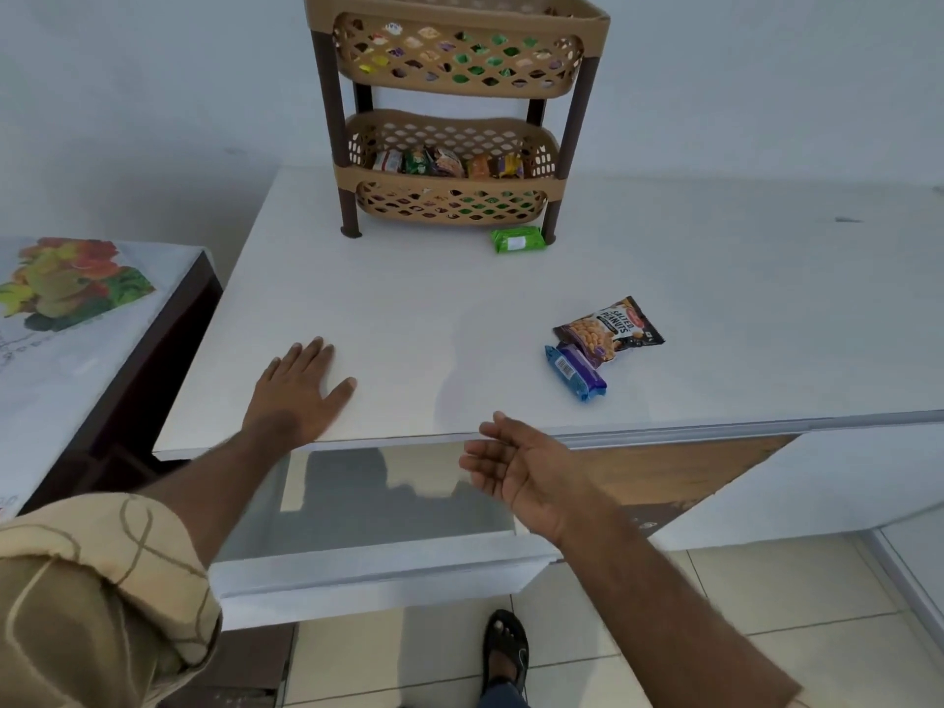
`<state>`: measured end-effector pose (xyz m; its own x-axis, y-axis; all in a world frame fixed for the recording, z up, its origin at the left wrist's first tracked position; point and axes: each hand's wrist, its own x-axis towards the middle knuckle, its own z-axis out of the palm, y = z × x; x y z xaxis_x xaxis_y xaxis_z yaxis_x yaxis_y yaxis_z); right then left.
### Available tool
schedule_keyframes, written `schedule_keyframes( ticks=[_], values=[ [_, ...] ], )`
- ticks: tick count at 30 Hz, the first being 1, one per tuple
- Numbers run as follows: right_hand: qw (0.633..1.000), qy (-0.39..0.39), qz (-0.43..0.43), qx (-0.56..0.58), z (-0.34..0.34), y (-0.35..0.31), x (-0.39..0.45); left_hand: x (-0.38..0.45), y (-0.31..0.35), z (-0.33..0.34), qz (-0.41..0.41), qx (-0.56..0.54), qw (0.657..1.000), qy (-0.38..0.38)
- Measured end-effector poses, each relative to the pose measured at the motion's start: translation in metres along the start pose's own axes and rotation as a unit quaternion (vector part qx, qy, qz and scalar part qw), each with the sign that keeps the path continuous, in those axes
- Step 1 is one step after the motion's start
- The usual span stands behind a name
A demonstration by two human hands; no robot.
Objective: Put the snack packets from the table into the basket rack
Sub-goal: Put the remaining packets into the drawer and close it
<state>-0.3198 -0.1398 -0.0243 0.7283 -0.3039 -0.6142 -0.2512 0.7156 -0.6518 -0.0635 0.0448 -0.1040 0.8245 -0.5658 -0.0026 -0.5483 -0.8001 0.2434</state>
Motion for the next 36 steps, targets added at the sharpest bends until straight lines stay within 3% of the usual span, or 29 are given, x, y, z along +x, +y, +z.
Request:
schedule_keyframes(
  ticks=[5,8,11,17,22,28,31,36],
  values=[
    [0.99,0.082,-0.108,-0.039,-0.028,-0.052,0.019,0.003,0.006,-0.001,-0.027,-0.031,0.999,0.014],
    [0.964,0.146,-0.19,-0.116,-0.051,-0.083,0.025,0.007,0.029,-0.008,-0.029,-0.084,0.993,0.072],
    [0.916,0.213,-0.257,-0.22,-0.072,-0.112,0.034,0.008,0.077,-0.015,0.016,-0.138,0.984,0.114],
    [0.803,0.243,-0.34,-0.424,-0.105,-0.149,0.058,0.006,0.213,-0.005,0.179,-0.2,0.962,0.046],
    [0.695,0.201,-0.349,-0.596,-0.125,-0.168,0.083,0.023,0.281,0.014,0.182,-0.18,0.966,-0.033],
    [0.576,0.125,-0.272,-0.761,-0.139,-0.181,0.104,0.04,0.295,0.028,0.171,-0.124,0.973,-0.09],
    [0.558,0.112,-0.232,-0.789,-0.139,-0.185,0.113,0.047,0.286,0.029,0.159,-0.124,0.975,-0.098],
    [0.579,0.087,-0.22,-0.78,-0.126,-0.185,0.129,0.054,0.243,0.017,0.105,-0.156,0.975,-0.12]
  ],
)
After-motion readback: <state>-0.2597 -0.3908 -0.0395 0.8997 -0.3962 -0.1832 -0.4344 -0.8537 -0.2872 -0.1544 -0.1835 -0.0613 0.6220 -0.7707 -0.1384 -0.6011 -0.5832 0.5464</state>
